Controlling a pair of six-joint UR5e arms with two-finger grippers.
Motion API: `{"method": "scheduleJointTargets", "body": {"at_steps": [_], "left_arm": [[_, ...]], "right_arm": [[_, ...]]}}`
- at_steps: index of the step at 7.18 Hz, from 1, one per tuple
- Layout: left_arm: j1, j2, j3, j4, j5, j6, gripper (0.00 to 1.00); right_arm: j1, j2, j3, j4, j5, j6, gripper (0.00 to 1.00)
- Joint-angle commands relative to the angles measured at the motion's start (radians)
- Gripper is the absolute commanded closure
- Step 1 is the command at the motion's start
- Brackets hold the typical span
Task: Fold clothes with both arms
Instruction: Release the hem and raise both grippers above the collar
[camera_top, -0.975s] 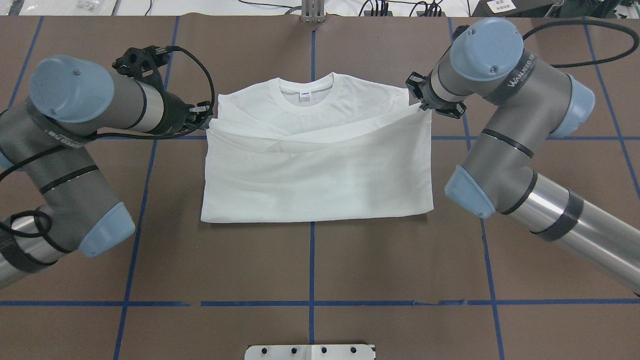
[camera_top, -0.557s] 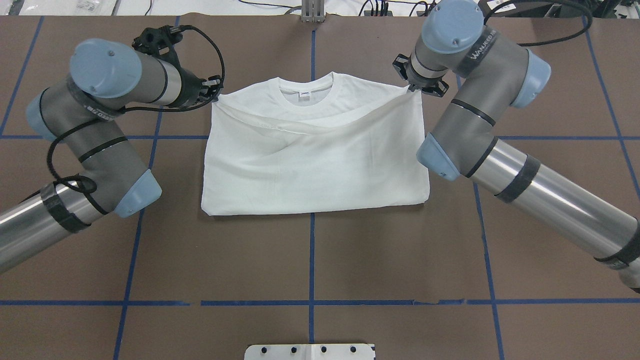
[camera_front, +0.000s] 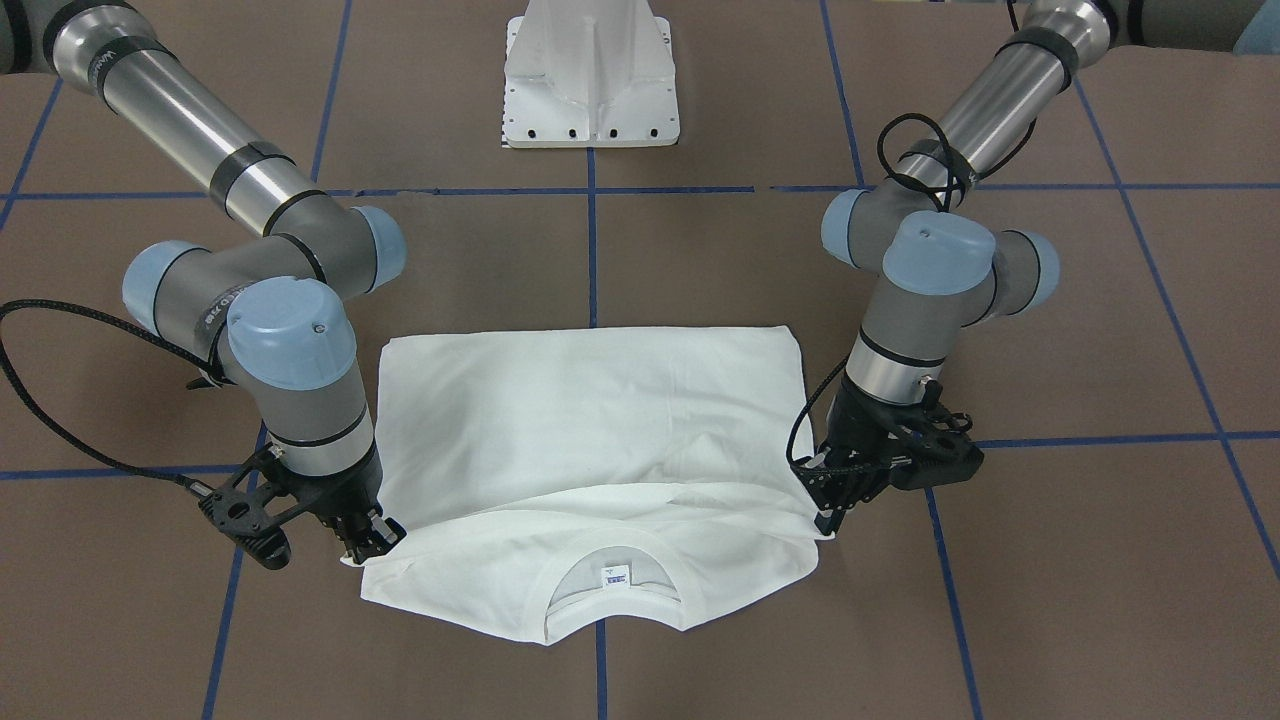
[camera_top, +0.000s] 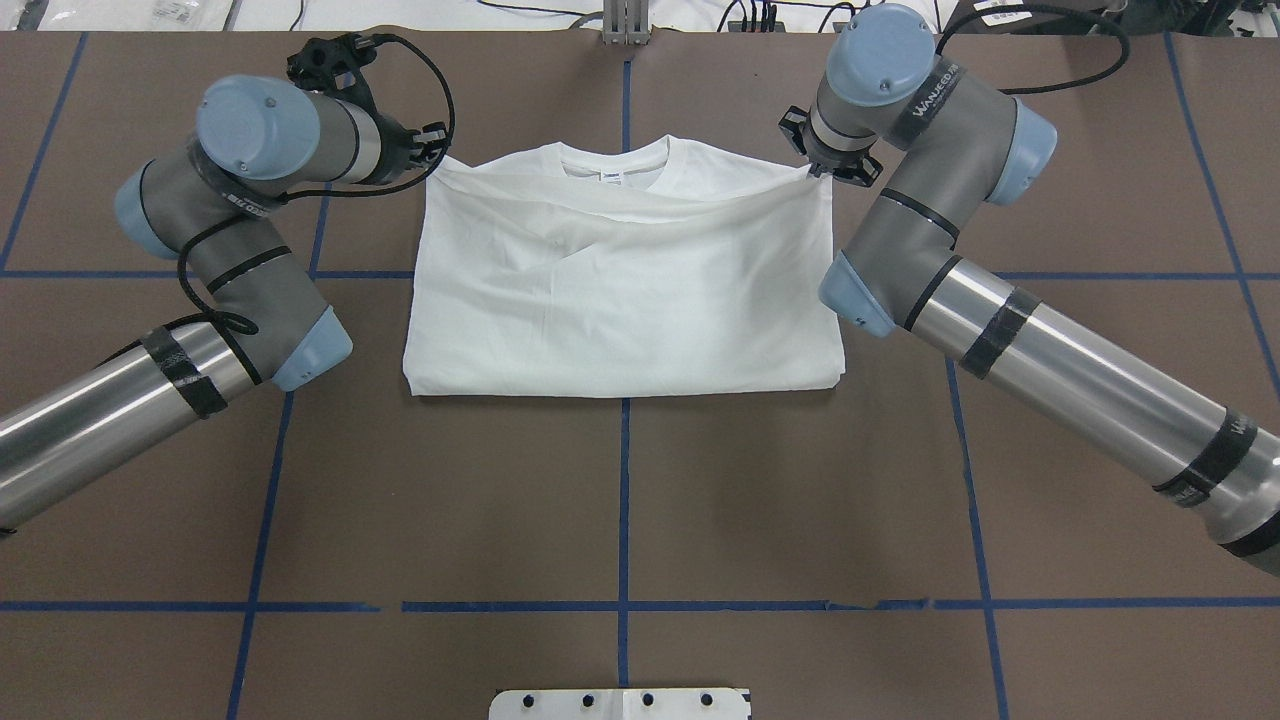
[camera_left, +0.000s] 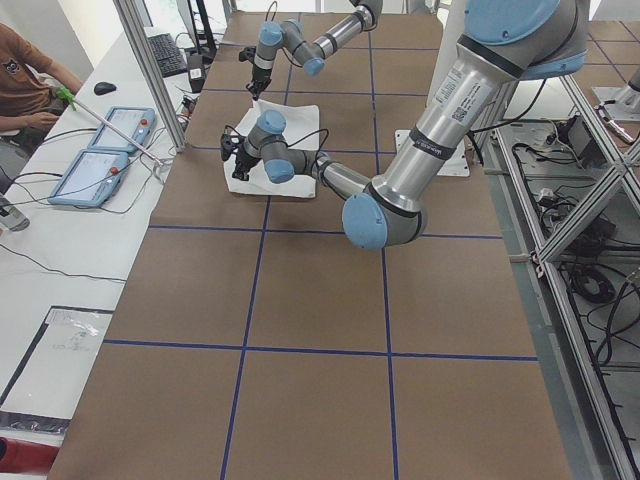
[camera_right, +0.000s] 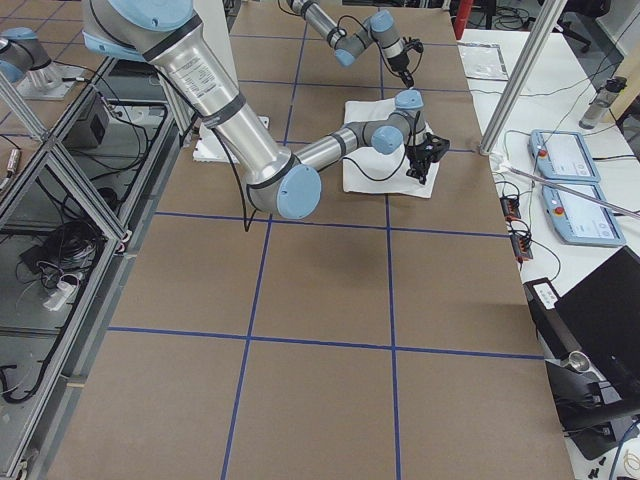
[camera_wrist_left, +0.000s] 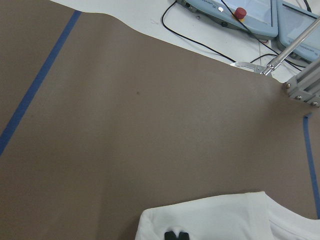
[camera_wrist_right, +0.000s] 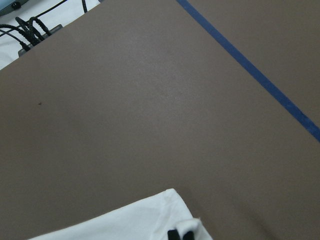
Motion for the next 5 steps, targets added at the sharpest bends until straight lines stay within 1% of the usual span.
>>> {"method": "scheduleJointTargets", "body": {"at_steps": [1,2,3,4,5], "left_arm": [[0.0,-0.004,0.035,-0.024,0.001,0.001,1.0],[0.0,-0.003,0.038,-0.026,0.001,0.001,0.93],[0.0,-0.003,0.038,-0.026,0.001,0.001,0.71],[0.0,-0.001,0.038,-0.026,0.0,0.001,0.56],[-0.003,0.0,0.038,-0.026,0.0,0.001,0.48]], "right_arm": [[-0.002,-0.001,-0.016,0.01,0.002,0.003,1.0],[-0.002,0.001,-0.017,0.01,0.002,0.003,1.0],[-0.004,0.004,-0.017,0.01,0.003,0.001,0.48],[-0.004,0.002,-0.017,0.033,0.003,0.001,0.22],[0.002,-0.008,-0.017,0.088,0.003,0.003,0.21]]}}
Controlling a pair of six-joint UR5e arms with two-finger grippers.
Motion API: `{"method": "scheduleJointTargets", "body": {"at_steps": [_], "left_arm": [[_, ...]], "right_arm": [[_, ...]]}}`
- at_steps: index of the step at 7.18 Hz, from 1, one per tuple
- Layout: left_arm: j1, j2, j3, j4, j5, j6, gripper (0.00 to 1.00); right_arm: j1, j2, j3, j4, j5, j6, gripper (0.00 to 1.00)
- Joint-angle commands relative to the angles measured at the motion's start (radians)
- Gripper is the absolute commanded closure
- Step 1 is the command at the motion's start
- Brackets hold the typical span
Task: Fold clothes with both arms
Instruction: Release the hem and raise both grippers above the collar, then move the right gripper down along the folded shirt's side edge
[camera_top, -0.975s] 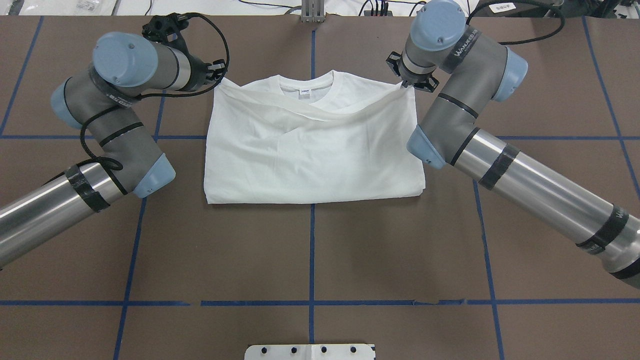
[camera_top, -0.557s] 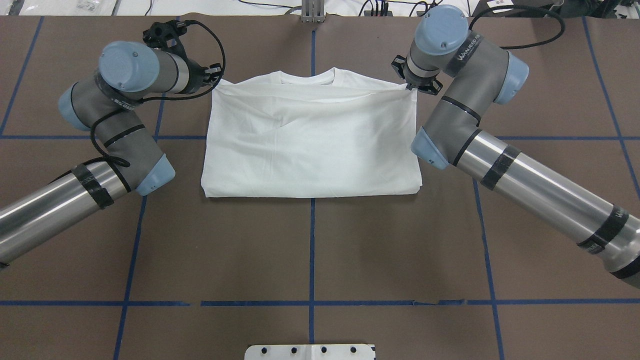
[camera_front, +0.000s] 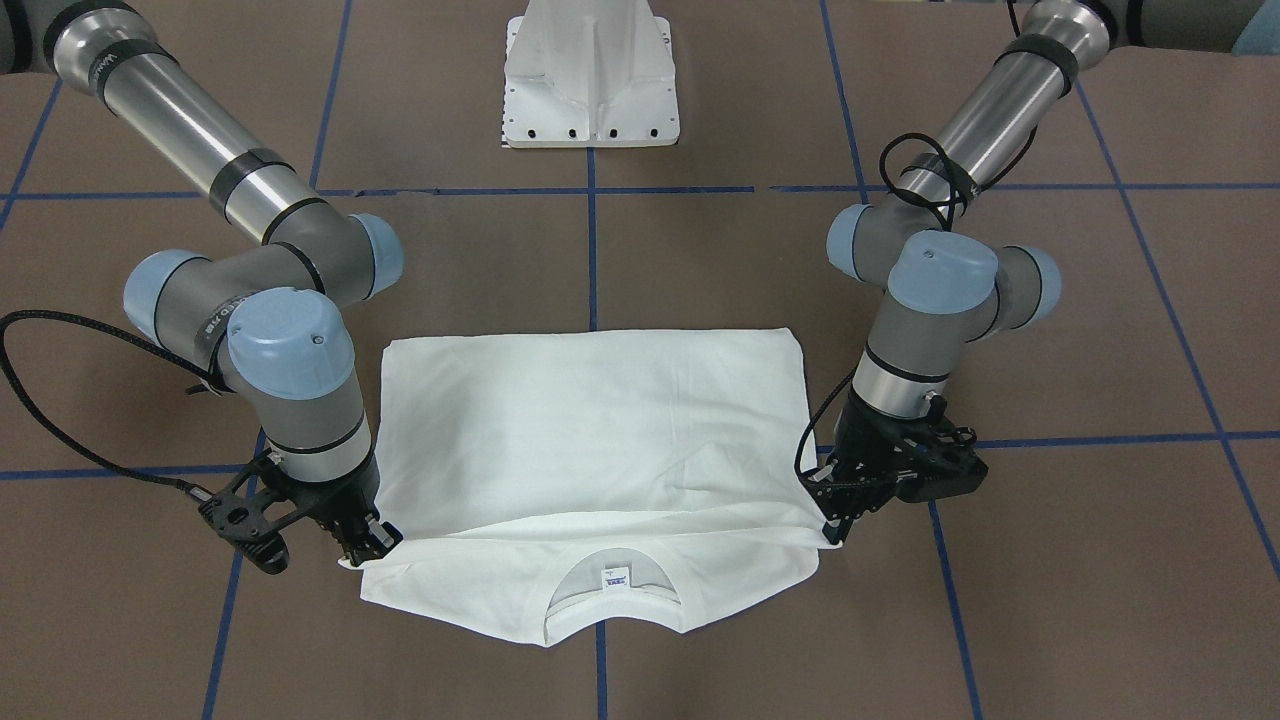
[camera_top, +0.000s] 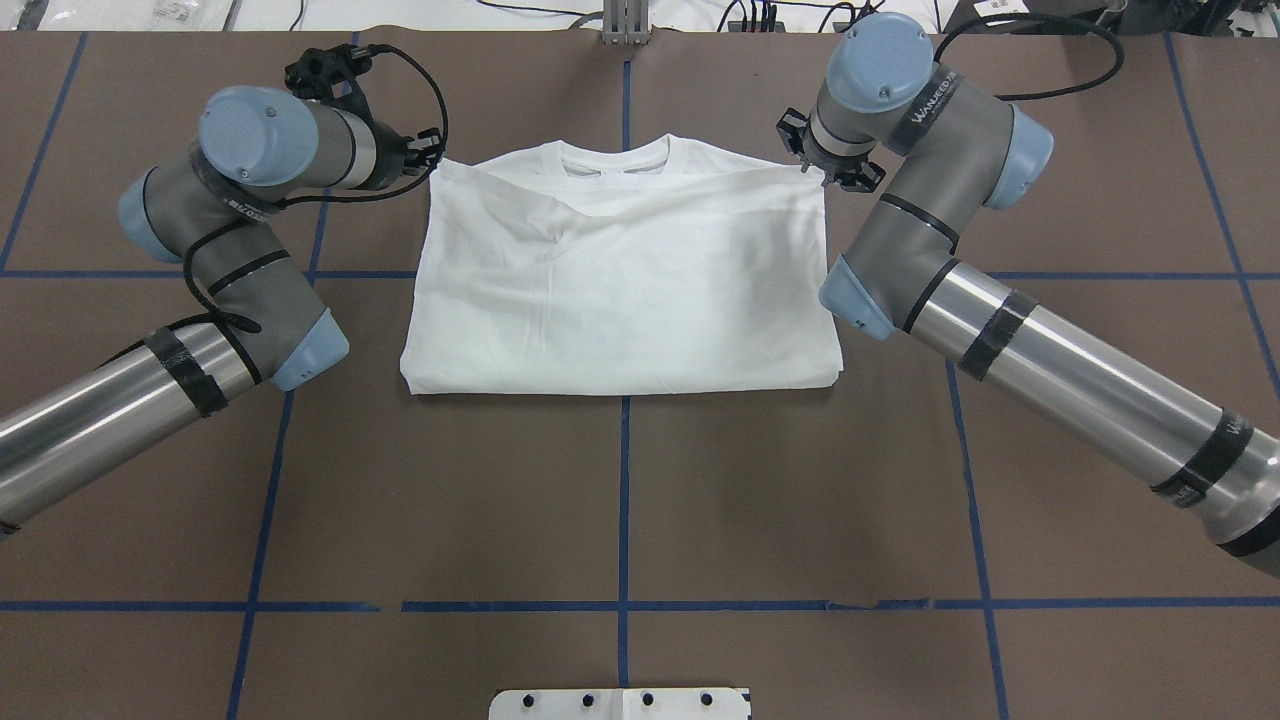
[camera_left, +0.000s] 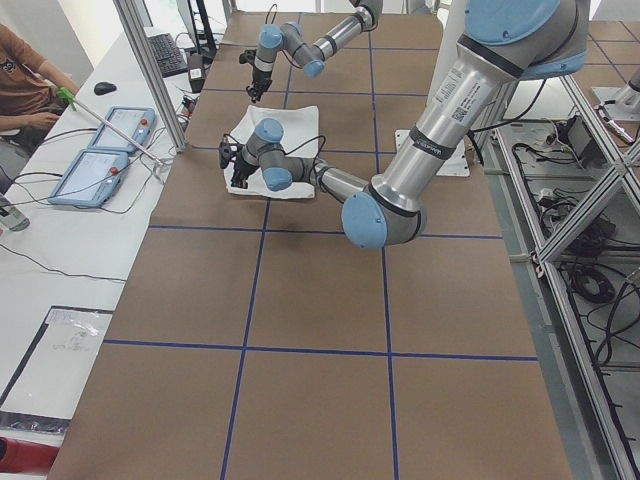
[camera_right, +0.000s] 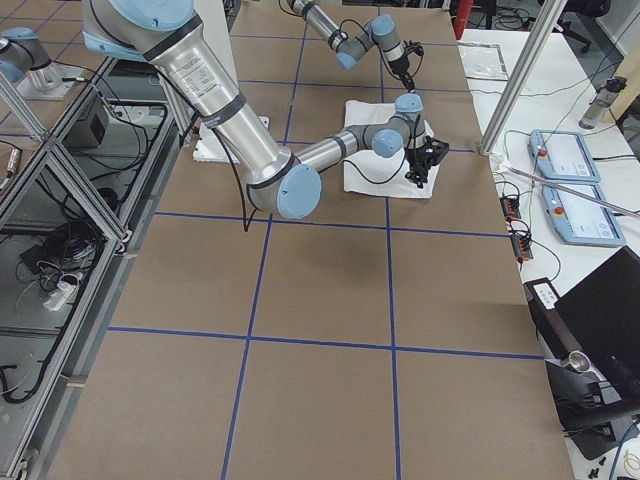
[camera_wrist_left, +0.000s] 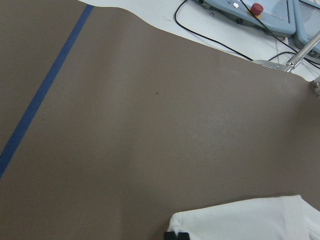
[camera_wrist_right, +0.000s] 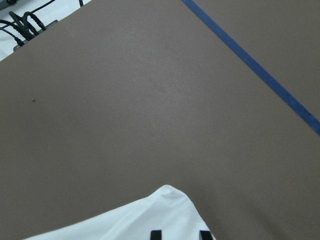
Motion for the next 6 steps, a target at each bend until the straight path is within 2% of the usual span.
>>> {"method": "scheduleJointTargets", "body": {"at_steps": [1,2,3,4,5,6], "left_arm": [[-0.008,0.003,0.0,0.0,-0.001,0.003,0.44],[-0.009,0.003,-0.006,-0.014,-0.005,0.006,0.42],[-0.011,0.009,-0.012,-0.034,-0.008,0.009,0.42],[-0.013,0.011,-0.016,-0.052,-0.01,0.009,0.41],[-0.013,0.019,-0.029,-0.054,-0.01,0.008,0.39],[-0.011,0.028,-0.039,-0.054,-0.01,0.009,0.39]], "right_arm": [[0.006,-0.007,0.012,0.059,0.02,0.007,0.21],[0.006,-0.04,0.079,0.062,0.084,0.025,0.17],[-0.018,-0.154,0.234,0.074,0.089,0.105,0.14],[-0.073,-0.263,0.388,0.076,0.077,0.222,0.12],[-0.136,-0.354,0.503,0.076,0.05,0.312,0.11],[-0.21,-0.41,0.558,0.076,-0.004,0.352,0.11]]}}
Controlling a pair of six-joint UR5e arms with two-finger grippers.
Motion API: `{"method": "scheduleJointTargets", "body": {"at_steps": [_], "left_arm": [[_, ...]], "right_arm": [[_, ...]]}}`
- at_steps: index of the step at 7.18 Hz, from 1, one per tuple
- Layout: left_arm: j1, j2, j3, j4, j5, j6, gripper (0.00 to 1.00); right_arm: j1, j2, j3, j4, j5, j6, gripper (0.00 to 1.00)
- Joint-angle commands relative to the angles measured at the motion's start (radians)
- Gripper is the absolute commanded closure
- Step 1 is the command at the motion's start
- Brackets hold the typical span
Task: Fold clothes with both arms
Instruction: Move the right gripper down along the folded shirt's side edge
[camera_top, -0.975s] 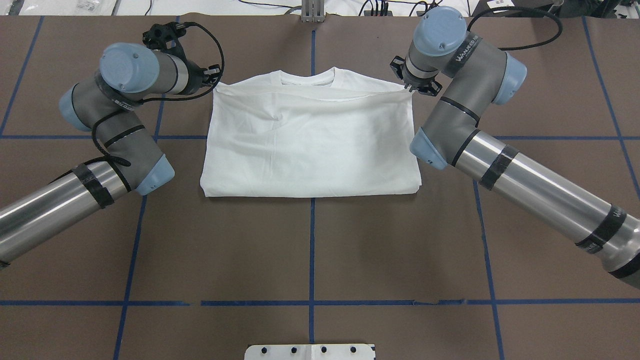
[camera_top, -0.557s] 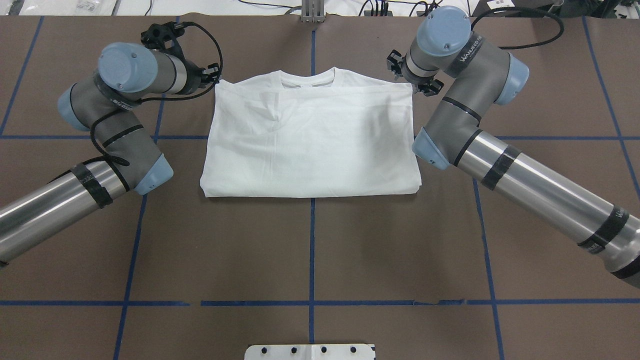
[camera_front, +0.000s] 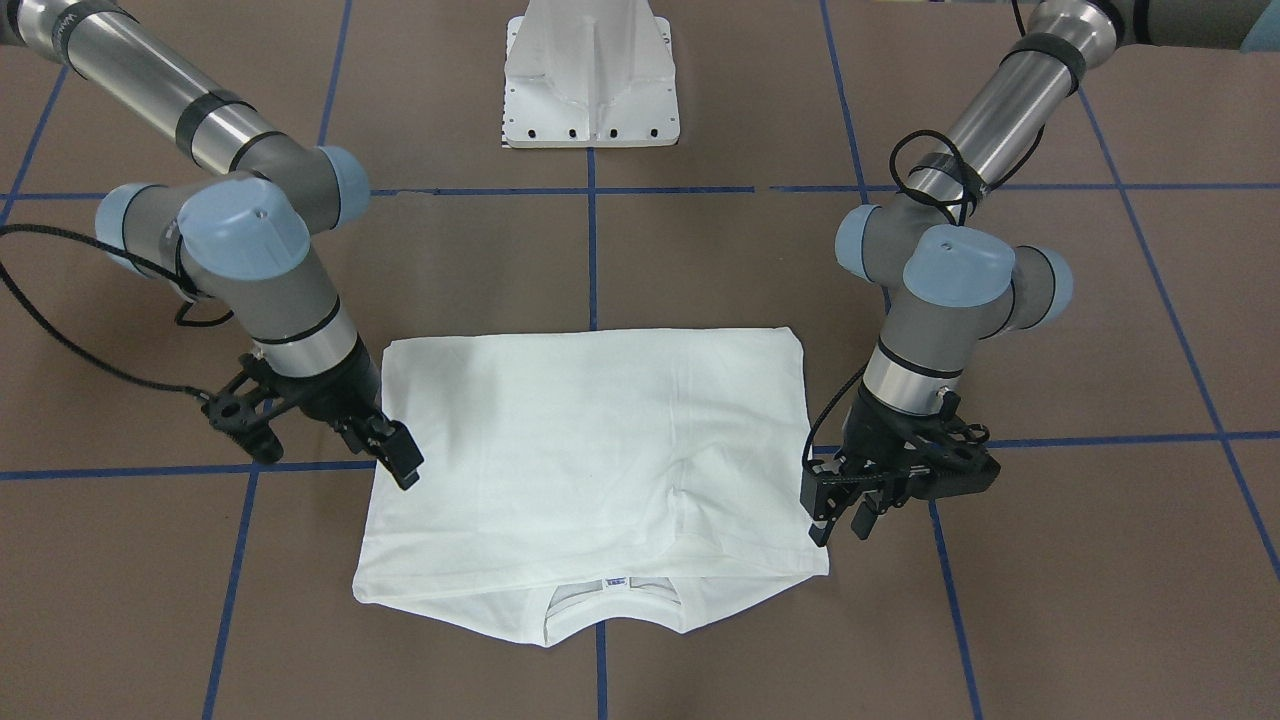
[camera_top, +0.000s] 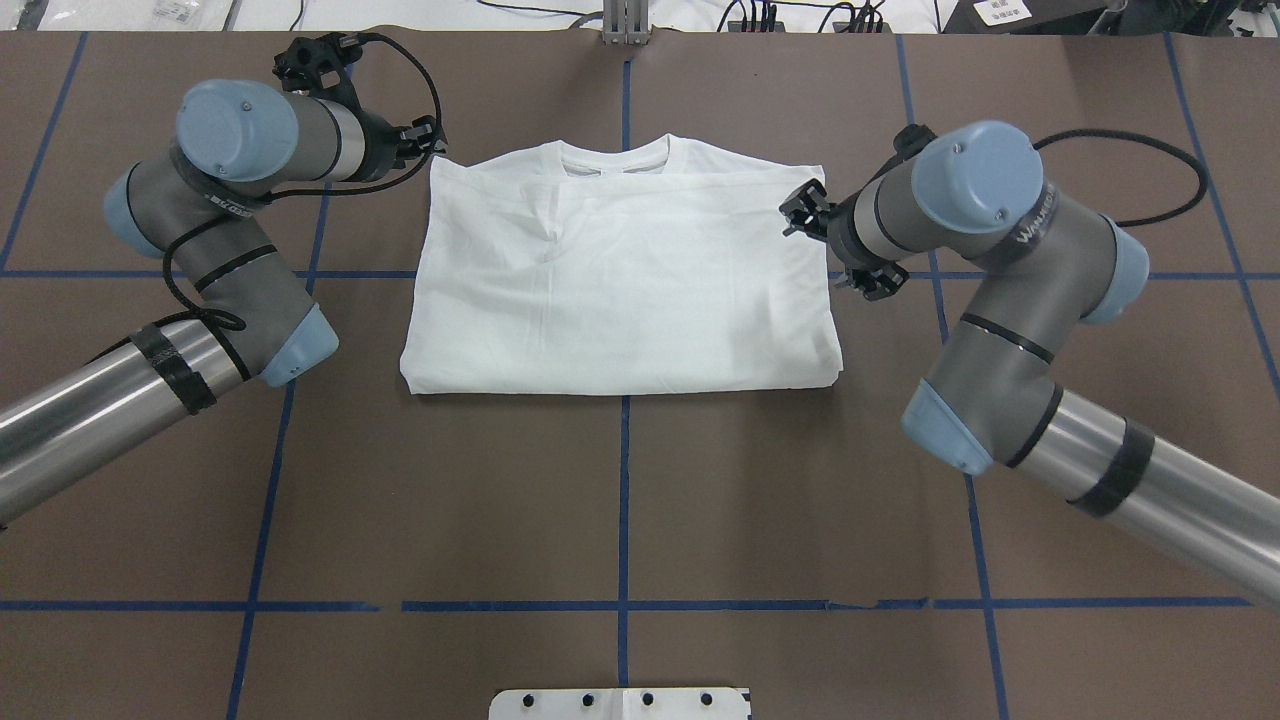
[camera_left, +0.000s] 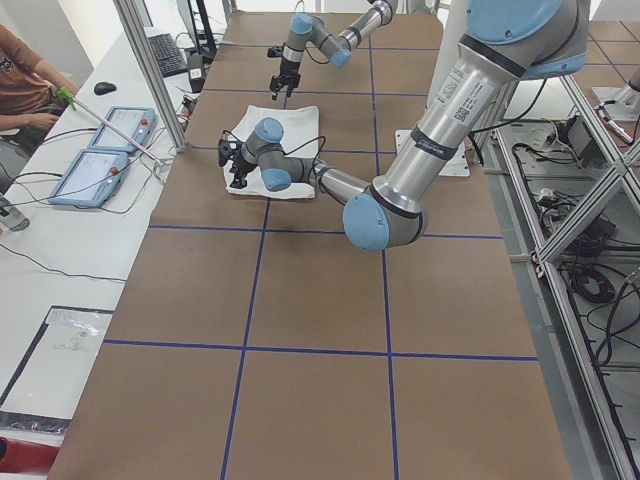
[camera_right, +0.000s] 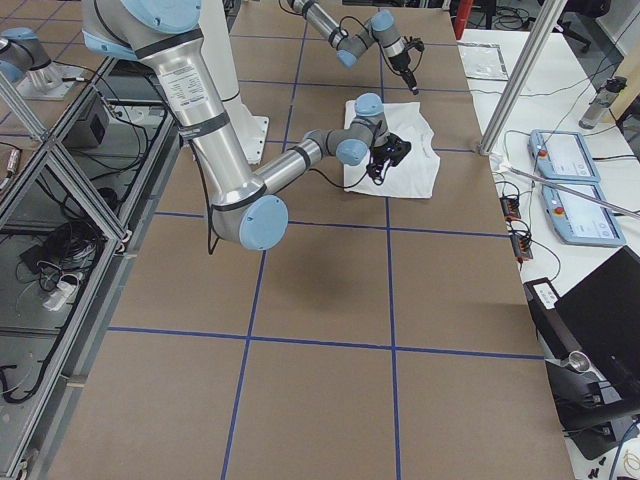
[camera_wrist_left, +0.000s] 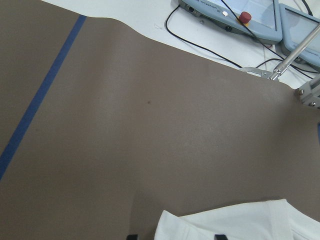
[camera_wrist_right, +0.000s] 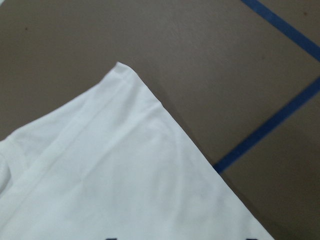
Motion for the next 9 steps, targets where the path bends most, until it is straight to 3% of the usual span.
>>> {"method": "scheduleJointTargets", "body": {"at_steps": [1,5,6,8,9], "left_arm": [[0.001,0.01,-0.015,-0.003,0.0,0.001,0.39],[0.002,0.013,-0.015,-0.002,0.001,0.001,0.39],[0.001,0.013,-0.015,0.0,0.0,0.001,0.39],[0.001,0.015,-0.015,0.0,0.0,0.001,0.39],[0.001,0.015,-0.015,0.001,0.0,0.001,0.39]], "right_arm": [[-0.114,-0.109,0.117,0.001,-0.06,0.136,0.11],[-0.14,-0.143,0.103,-0.001,-0.068,0.153,0.15],[-0.148,-0.142,0.099,-0.001,-0.07,0.179,0.32],[-0.149,-0.14,0.095,-0.001,-0.079,0.181,0.87],[-0.149,-0.137,0.098,-0.001,-0.08,0.181,1.0]]}}
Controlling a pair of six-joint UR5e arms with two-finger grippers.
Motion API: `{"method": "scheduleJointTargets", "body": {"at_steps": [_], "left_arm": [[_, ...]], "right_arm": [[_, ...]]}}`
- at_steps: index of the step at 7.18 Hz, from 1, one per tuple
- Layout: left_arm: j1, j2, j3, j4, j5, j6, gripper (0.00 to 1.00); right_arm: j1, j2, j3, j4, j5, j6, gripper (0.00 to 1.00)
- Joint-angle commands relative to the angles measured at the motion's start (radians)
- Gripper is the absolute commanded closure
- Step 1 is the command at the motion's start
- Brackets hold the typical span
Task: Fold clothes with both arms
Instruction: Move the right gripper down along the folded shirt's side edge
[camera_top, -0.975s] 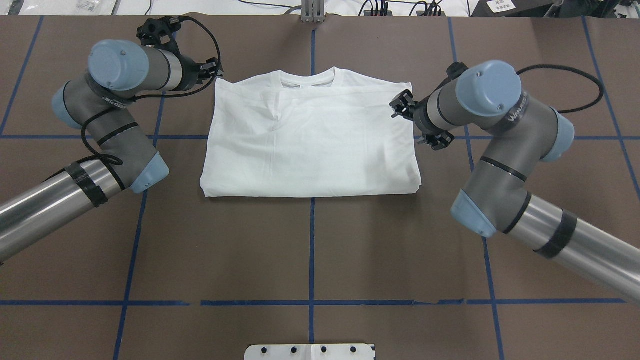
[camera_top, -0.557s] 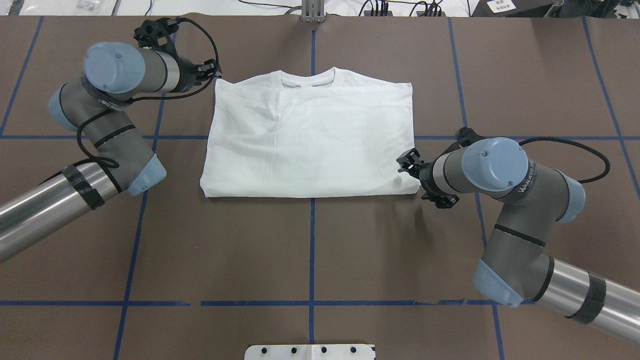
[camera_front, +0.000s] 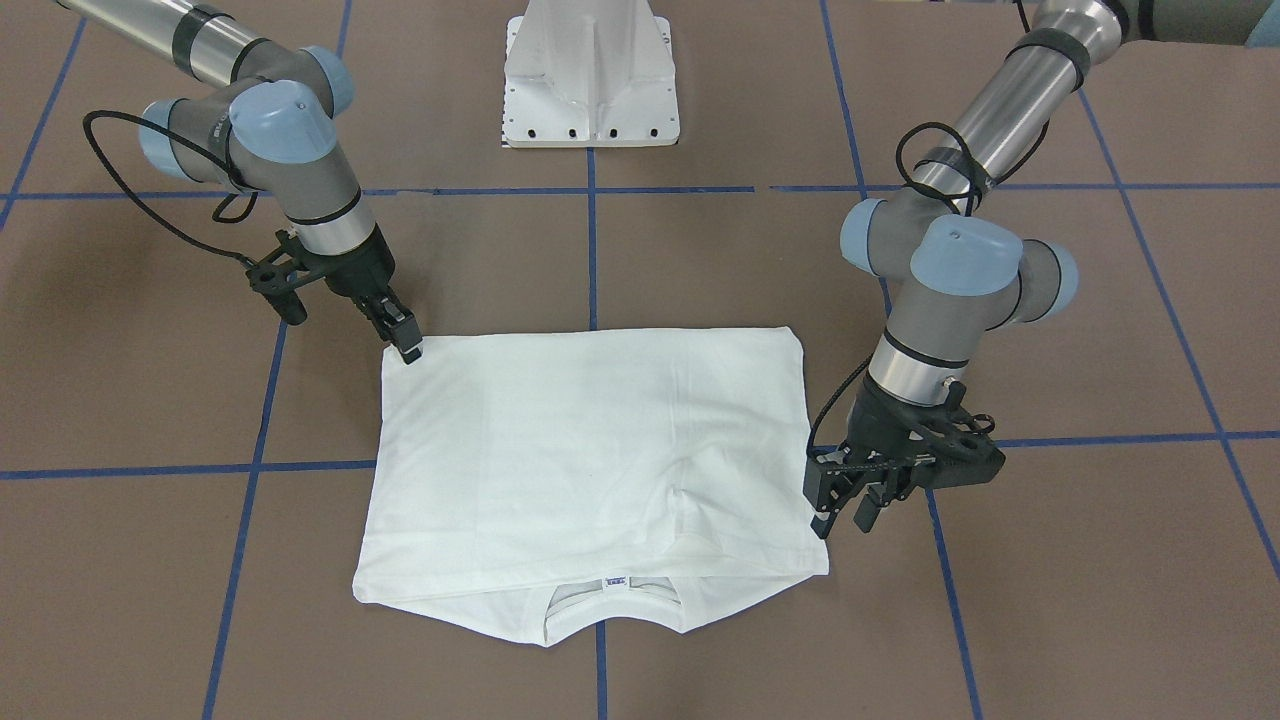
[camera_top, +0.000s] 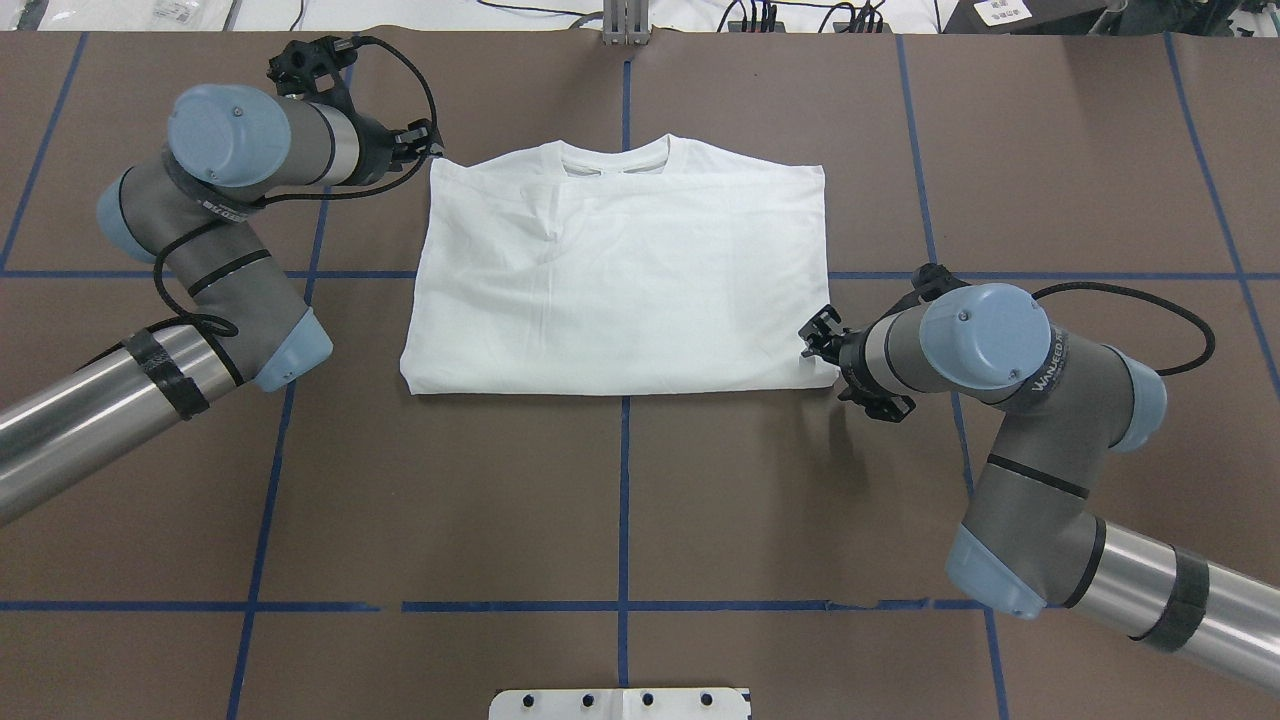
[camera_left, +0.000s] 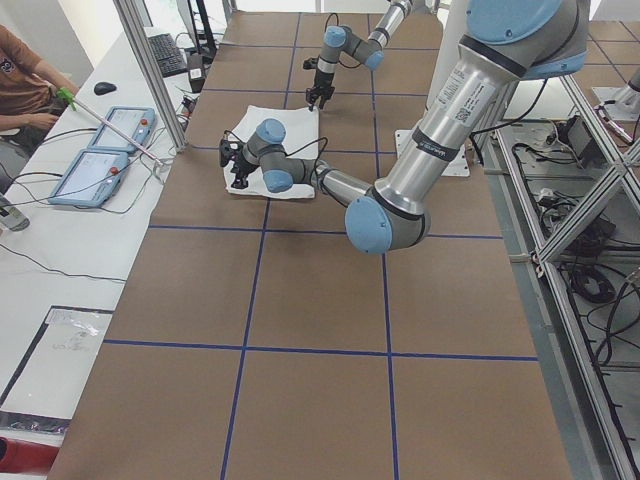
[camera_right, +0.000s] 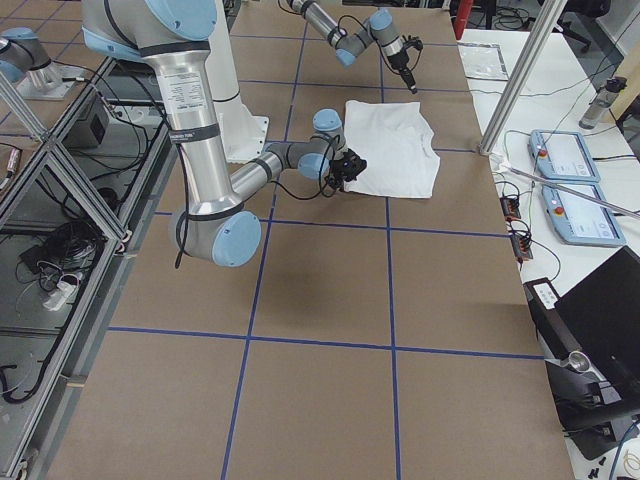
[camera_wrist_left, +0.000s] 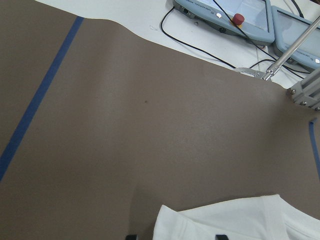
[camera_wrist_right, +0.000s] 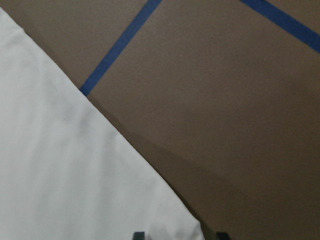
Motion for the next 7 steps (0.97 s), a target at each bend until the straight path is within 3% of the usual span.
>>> {"method": "scheduleJointTargets", "body": {"at_steps": [1,3,5,7], "left_arm": [[0.0,0.001,0.0,0.001,0.001,0.0,0.39],[0.0,0.001,-0.006,0.004,0.0,0.0,0.4],[-0.002,0.007,-0.066,0.013,-0.043,-0.002,0.41],[0.012,0.12,-0.261,0.018,-0.159,-0.024,0.4]], "right_arm": [[0.002,-0.002,0.009,-0.002,0.001,-0.002,1.0],[0.004,-0.048,0.052,0.0,0.011,-0.008,1.0],[-0.045,-0.173,0.237,-0.014,0.025,-0.002,1.0],[-0.151,-0.287,0.368,-0.015,0.15,0.0,1.0]]}}
